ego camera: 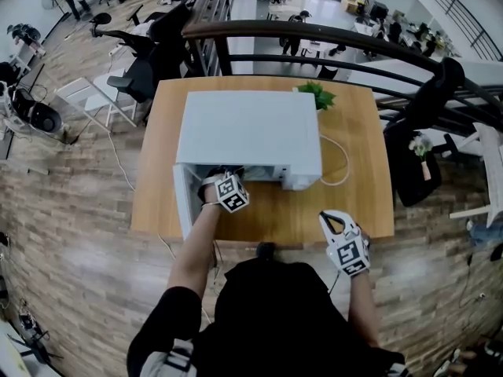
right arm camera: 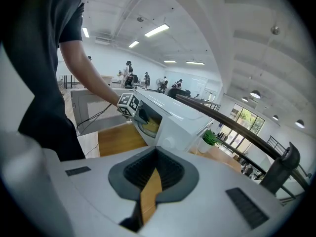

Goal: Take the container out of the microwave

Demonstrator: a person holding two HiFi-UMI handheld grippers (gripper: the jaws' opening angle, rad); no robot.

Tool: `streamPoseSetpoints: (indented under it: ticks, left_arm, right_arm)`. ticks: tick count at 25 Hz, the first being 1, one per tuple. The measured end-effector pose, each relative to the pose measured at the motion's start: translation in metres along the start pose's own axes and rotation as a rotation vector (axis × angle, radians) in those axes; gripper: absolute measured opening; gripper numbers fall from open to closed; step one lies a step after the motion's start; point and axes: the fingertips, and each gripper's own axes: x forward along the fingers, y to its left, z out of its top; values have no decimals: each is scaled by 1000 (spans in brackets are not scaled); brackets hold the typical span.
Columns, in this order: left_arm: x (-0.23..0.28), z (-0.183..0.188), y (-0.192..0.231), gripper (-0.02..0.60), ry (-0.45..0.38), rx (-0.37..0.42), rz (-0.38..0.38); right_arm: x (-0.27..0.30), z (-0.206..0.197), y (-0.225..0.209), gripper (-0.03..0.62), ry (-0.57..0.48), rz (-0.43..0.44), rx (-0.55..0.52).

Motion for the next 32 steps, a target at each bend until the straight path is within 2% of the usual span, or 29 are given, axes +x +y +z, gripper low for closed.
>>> streamPoseSetpoints:
  ticks: [8,12,17,32]
  left_arm:
    - [-10,-1,-9,34,11,-6,15]
    - [-20,11,-10,34,6,3,35]
    - [-29,18,-18,34,14,-17,46]
    - [-70,27,-44,34,44,-53,98]
  right_arm:
    - [-7,7,1,0,-29,16,-16]
    - [-15,5,-1,0,-38,20,-28]
    - [-34,-6,-4,0,-25,35,-29]
    - [-57,-12,-5,0,-72,95,-52]
